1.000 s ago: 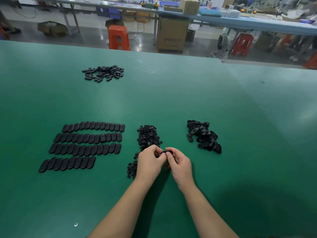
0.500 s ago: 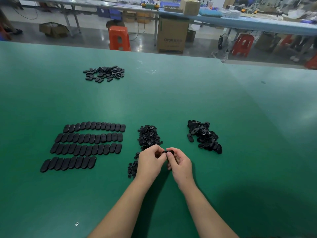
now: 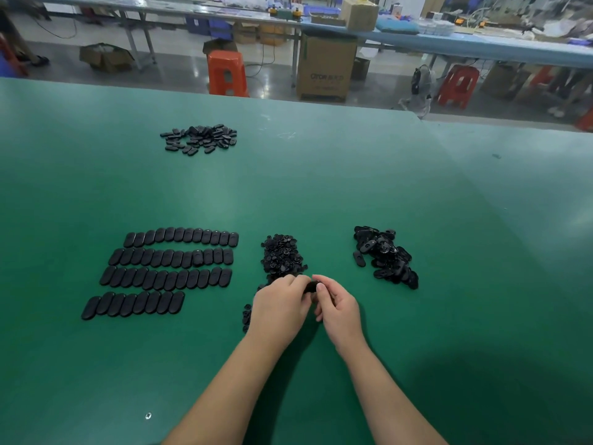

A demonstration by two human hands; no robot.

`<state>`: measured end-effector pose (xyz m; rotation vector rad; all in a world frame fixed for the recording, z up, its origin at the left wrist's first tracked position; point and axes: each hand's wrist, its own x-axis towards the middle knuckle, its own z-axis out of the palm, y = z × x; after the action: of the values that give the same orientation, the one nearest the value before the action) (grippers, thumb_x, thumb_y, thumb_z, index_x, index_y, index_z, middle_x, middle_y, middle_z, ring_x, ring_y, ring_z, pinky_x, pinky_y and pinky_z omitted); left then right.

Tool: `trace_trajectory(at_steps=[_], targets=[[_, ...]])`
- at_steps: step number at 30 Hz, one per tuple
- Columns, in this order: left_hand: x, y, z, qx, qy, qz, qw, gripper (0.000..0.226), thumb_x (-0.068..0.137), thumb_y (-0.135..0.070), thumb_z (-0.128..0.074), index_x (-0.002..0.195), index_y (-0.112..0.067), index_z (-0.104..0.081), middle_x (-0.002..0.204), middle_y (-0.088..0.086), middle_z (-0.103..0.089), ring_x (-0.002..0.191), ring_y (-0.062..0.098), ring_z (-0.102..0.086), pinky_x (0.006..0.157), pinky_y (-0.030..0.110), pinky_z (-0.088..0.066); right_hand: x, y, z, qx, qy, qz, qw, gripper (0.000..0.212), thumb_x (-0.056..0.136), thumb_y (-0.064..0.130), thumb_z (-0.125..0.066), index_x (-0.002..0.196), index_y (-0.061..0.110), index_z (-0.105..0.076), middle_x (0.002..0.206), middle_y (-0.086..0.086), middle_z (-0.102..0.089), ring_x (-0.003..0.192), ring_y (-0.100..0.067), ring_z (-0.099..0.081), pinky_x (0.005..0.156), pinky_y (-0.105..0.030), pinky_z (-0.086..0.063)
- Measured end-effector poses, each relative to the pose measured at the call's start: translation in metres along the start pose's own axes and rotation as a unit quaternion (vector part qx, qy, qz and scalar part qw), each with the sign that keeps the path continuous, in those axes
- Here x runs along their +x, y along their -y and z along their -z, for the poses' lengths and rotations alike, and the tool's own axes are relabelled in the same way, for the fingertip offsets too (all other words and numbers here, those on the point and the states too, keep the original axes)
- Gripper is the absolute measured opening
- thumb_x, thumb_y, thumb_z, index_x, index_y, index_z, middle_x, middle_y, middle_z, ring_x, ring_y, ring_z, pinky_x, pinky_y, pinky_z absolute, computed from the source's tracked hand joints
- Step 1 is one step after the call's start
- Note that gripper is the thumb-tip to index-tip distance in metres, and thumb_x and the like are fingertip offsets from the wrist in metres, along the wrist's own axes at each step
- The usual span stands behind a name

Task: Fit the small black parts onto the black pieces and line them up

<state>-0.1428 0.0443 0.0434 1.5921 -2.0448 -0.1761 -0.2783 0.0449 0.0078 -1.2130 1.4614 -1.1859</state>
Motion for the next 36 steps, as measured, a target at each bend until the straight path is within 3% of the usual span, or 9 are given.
trace_trajectory(at_steps=[3, 6, 9, 12, 18, 23, 30, 36], targets=[[-0.005, 0.020, 0.009, 0.026, -0.089, 0.030, 0.995, 0.016, 0.076, -0.021, -0.079, 0.089, -0.014, -0.074, 0.080, 0.001, -0.062, 0.071, 0.024, -0.058, 0.060, 0.034, -0.047, -0.001, 0.001, -0.001, 0.015, -0.010, -0.009, 1.000, 0.023, 0.105, 0.017, -0.051, 0.112, 0.030, -0.069, 0.075, 0.007, -0.069, 0.059, -0.009, -0.058, 0.056, -0.025, -0.050], [-0.020, 0.056, 0.023, 0.079, -0.138, 0.134, 0.978, 0.021, 0.075, -0.025, -0.079, 0.090, -0.010, -0.076, 0.083, 0.004, -0.059, 0.075, 0.023, -0.051, 0.066, 0.035, -0.040, -0.004, 0.003, -0.001, -0.003, -0.016, -0.011, 1.000, 0.022, 0.105, 0.019, -0.051, 0.109, 0.030, -0.069, 0.074, 0.009, -0.068, 0.059, -0.007, -0.058, 0.056, -0.025, -0.051], [-0.045, 0.090, 0.035, 0.139, -0.127, 0.212, 0.959, 0.017, 0.074, -0.026, -0.080, 0.081, -0.011, -0.074, 0.084, 0.007, -0.055, 0.079, 0.026, -0.049, 0.069, 0.036, -0.033, -0.005, 0.004, -0.001, -0.013, -0.015, -0.014, 1.000, 0.020, 0.104, 0.020, -0.052, 0.107, 0.030, -0.070, 0.075, 0.010, -0.069, 0.060, -0.006, -0.059, 0.057, -0.027, -0.052], [-0.064, 0.109, 0.040, 0.158, -0.092, 0.252, 0.950, 0.016, 0.075, -0.024, -0.082, 0.077, -0.011, -0.072, 0.084, 0.007, -0.054, 0.080, 0.028, -0.049, 0.072, 0.040, -0.041, -0.006, 0.006, -0.001, -0.019, -0.018, -0.018, 1.000, 0.020, 0.104, 0.019, -0.053, 0.105, 0.029, -0.070, 0.075, 0.010, -0.069, 0.061, -0.006, -0.059, 0.058, -0.028, -0.052], [-0.067, 0.110, 0.038, 0.097, -0.124, 0.174, 0.972, 0.025, 0.075, -0.008, -0.082, 0.099, -0.006, -0.076, 0.083, 0.007, -0.057, 0.075, 0.027, -0.052, 0.068, 0.041, -0.045, -0.007, 0.007, -0.001, -0.028, -0.022, -0.018, 0.999, 0.020, 0.103, 0.018, -0.053, 0.101, 0.028, -0.070, 0.074, 0.009, -0.069, 0.060, -0.006, -0.059, 0.058, -0.029, -0.053], [-0.059, 0.111, 0.035, 0.115, -0.120, 0.165, 0.972, 0.034, 0.076, -0.005, -0.080, 0.109, -0.002, -0.075, 0.106, 0.016, -0.069, 0.091, 0.036, -0.061, 0.076, 0.047, -0.050, -0.007, 0.008, -0.002, -0.039, -0.024, -0.015, 0.999, 0.020, 0.103, 0.018, -0.053, 0.099, 0.027, -0.070, 0.073, 0.011, -0.068, 0.059, -0.005, -0.058, 0.058, -0.030, -0.053], [-0.061, 0.111, 0.036, 0.134, -0.082, 0.150, 0.976, 0.018, 0.074, -0.010, -0.085, 0.091, -0.006, -0.079, 0.085, 0.008, -0.071, 0.078, 0.034, -0.058, 0.065, 0.043, -0.048, -0.007, 0.008, -0.002, -0.044, -0.026, -0.013, 0.999, 0.023, 0.103, 0.016, -0.053, 0.096, 0.027, -0.071, 0.072, 0.011, -0.068, 0.058, -0.006, -0.057, 0.058, -0.034, -0.052], [-0.061, 0.111, 0.040, 0.115, -0.063, 0.154, 0.979, 0.010, 0.079, -0.015, -0.082, 0.083, -0.013, -0.074, 0.085, 0.002, -0.069, 0.081, 0.028, -0.055, 0.067, 0.041, -0.046, -0.007, 0.008, -0.002, -0.047, -0.025, -0.015, 0.998, 0.023, 0.103, 0.016, -0.053, 0.095, 0.027, -0.071, 0.072, 0.010, -0.068, 0.058, -0.006, -0.057, 0.058, -0.034, -0.053]])
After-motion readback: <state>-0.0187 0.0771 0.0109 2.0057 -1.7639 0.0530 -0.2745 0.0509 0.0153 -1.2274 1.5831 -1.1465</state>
